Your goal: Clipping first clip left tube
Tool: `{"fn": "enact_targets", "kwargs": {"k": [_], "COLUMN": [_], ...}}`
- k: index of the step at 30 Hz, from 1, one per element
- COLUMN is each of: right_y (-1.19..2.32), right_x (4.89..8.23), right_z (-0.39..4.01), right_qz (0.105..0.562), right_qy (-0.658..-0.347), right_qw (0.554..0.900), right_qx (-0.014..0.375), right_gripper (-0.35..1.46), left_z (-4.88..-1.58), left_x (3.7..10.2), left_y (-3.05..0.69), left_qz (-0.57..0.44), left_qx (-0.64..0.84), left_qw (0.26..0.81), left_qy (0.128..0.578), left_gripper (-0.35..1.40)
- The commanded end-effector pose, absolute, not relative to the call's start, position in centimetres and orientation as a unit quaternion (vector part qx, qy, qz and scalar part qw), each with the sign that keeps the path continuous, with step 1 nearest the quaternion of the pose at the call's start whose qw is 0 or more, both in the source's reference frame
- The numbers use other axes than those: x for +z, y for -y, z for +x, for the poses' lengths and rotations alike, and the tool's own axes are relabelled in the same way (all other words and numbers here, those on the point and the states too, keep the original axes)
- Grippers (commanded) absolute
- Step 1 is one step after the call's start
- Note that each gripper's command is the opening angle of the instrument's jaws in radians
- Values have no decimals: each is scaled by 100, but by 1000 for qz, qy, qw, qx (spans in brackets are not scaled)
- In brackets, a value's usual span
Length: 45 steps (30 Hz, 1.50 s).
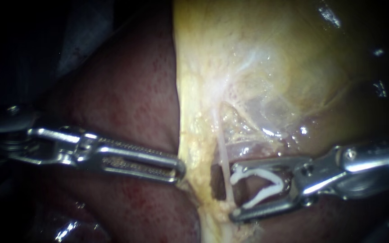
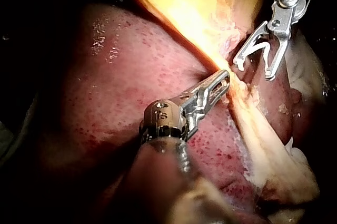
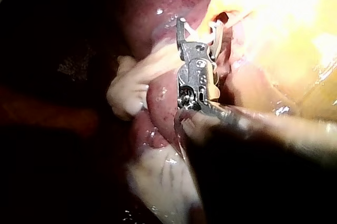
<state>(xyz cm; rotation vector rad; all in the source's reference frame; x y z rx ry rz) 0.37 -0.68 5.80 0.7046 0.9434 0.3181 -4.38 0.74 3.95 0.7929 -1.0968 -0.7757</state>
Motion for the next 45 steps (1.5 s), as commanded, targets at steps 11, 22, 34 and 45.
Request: {"fn": "enact_targets", "kwargs": {"k": [11,22,34,45], "right_y": [82,87,104,104], "right_x": [606,622,641,642], "right_z": [50,71,95,100], "right_qz": [337,345,362,363], "right_qy": [-438,-434,-425,-424], "right_qw": [820,820,819,818], "right_qx": [149,145,134,137], "right_gripper": [55,54,51,35], "left_z": [-437,-437,-438,-439], "left_x": [391,389,388,388], "left_y": [-74,-73,-73,-73], "left_qz": [358,358,358,358], "left_qx": [-350,-350,-350,-350], "left_qw": [711,711,711,711], "left_qy": [494,494,494,494], "left_gripper": [-35,-35,-35,-35]}}
